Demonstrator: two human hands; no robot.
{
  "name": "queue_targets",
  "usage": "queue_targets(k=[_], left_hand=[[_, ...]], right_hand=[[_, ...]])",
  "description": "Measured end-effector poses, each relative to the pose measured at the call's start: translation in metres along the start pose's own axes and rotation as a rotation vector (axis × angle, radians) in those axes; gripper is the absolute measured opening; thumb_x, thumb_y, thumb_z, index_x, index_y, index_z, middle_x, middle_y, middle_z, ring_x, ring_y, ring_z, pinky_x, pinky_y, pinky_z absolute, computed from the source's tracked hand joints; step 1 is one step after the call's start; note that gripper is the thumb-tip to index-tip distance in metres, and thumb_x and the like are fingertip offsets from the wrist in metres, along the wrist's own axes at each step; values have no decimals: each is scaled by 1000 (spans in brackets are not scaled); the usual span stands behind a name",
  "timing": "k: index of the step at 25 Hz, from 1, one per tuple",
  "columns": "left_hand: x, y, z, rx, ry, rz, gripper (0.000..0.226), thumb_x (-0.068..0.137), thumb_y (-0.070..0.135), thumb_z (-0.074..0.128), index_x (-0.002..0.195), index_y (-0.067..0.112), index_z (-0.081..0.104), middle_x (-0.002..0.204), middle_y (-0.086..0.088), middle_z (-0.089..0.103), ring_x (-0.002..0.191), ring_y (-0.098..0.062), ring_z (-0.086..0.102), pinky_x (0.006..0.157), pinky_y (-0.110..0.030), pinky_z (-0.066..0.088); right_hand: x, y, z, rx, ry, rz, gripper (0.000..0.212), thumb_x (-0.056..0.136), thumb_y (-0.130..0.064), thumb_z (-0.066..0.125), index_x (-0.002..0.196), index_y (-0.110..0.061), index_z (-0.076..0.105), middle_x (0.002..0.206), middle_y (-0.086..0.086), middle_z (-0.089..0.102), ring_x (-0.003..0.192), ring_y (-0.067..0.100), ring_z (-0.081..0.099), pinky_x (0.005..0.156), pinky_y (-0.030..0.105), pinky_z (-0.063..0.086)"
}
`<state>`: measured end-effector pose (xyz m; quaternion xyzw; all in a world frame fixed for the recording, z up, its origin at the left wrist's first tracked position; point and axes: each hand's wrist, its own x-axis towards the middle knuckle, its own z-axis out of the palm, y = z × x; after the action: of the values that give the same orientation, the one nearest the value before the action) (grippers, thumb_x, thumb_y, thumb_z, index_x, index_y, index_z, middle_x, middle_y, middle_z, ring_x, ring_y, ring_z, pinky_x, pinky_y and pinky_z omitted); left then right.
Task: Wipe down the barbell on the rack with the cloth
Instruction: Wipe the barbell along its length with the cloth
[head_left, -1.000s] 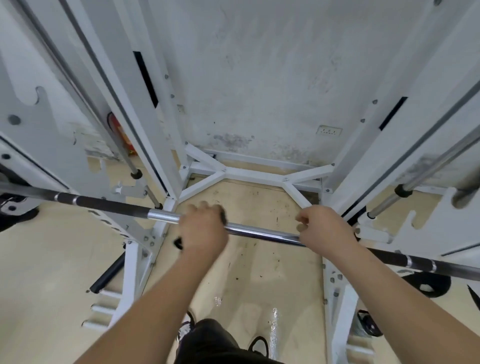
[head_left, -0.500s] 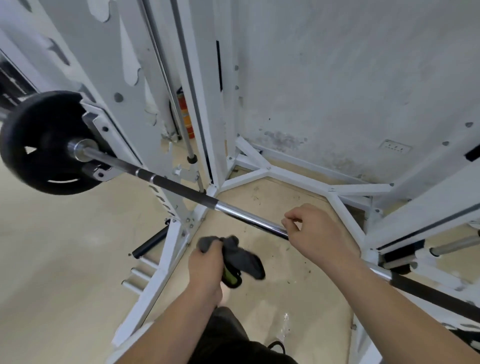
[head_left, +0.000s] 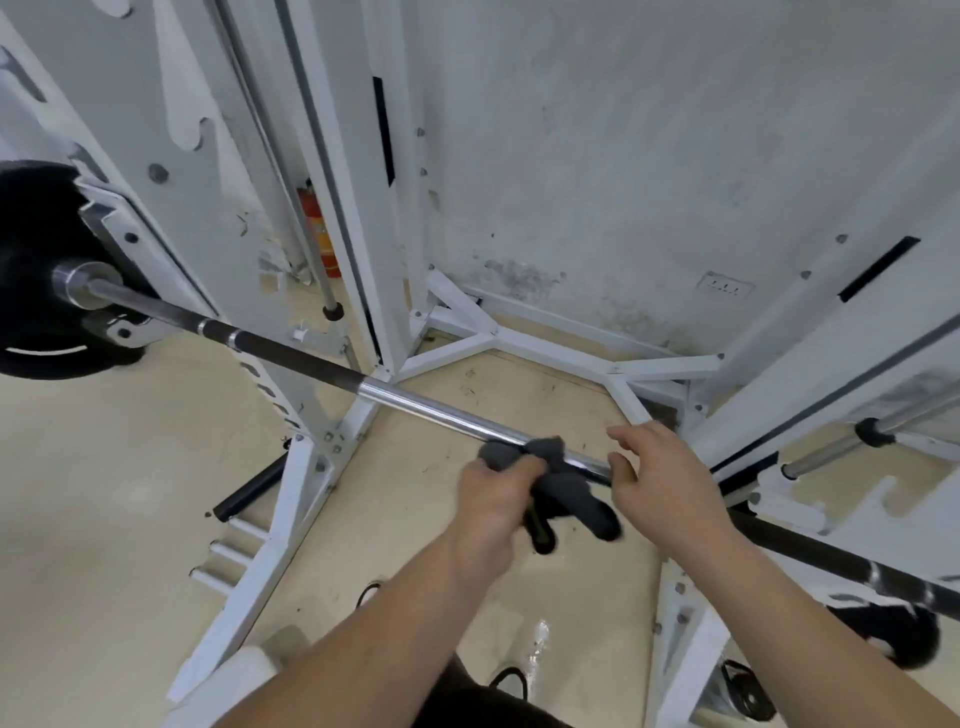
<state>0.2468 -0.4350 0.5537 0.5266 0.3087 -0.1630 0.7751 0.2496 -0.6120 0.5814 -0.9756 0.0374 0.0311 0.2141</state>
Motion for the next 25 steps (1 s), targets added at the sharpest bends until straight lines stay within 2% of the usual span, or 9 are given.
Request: queue_targets(k=[3, 5, 8, 10, 12, 16, 18, 21, 25], left_hand=[[32, 13, -22, -144, 303, 75, 26, 83, 14, 75, 106, 4, 69, 79, -12, 71, 52, -26, 63, 43, -30, 46], [34, 12, -10, -176, 389, 61, 16, 87, 17, 68, 101, 8, 67, 68, -6, 58, 43, -17, 47, 41, -23, 34], [0, -33, 51, -143, 100, -61, 14, 93, 14, 65, 102, 3, 67, 74, -9, 64, 49, -19, 59, 43, -24, 44], [-20, -62, 84, 4, -68, -211, 21, 90, 17, 72, 104, 2, 69, 82, -11, 72, 63, -22, 68, 57, -34, 56], [-23, -64, 94, 37, -56, -261, 29, 88, 21, 76, 109, 2, 70, 90, -12, 76, 73, -26, 72, 64, -36, 58], [-5, -58, 81, -173, 132, -97, 20, 96, 25, 69, 109, 10, 65, 105, -11, 75, 94, -30, 73, 80, -40, 61], [-14, -70, 98, -160, 138, -51, 17, 101, 26, 59, 109, 11, 63, 104, -10, 71, 92, -29, 69, 75, -36, 57], [-35, -92, 135, 86, 8, -203, 24, 99, 27, 59, 113, 10, 67, 103, -17, 78, 93, -33, 76, 77, -41, 60], [-70, -71, 128, 293, -241, -209, 25, 89, 16, 66, 95, -7, 69, 73, -23, 71, 56, -33, 65, 55, -40, 54]], right_hand=[[-22, 50, -23, -96, -7, 86, 38, 94, -25, 62, 132, -21, 64, 121, -4, 61, 114, 18, 56, 86, 36, 53], [-33, 73, -29, -154, -43, 149, 40, 91, -28, 65, 130, -23, 65, 119, -3, 61, 114, 19, 55, 83, 35, 52], [-38, 88, -28, -241, -77, 189, 24, 89, -29, 63, 110, -26, 71, 99, -6, 57, 97, 18, 55, 72, 36, 54], [-38, 91, -30, -274, -78, 191, 14, 90, -30, 62, 99, -28, 72, 89, -8, 53, 87, 18, 52, 65, 34, 50], [-38, 94, -33, -263, -76, 190, 13, 90, -29, 62, 96, -32, 73, 86, -8, 54, 83, 18, 52, 63, 32, 46], [-43, 106, -35, -149, -50, 196, 26, 91, -24, 64, 113, -34, 72, 102, -9, 66, 94, 17, 61, 75, 34, 51], [-44, 109, -34, -102, -34, 207, 27, 92, -22, 64, 115, -34, 73, 105, -9, 70, 100, 18, 62, 80, 35, 52], [-41, 110, -38, -97, -51, 258, 34, 88, -15, 60, 111, -35, 75, 103, -5, 73, 99, 21, 64, 80, 35, 53], [-38, 111, -40, -98, -96, 288, 30, 87, -19, 61, 104, -39, 76, 94, -8, 73, 91, 18, 65, 76, 34, 54]])
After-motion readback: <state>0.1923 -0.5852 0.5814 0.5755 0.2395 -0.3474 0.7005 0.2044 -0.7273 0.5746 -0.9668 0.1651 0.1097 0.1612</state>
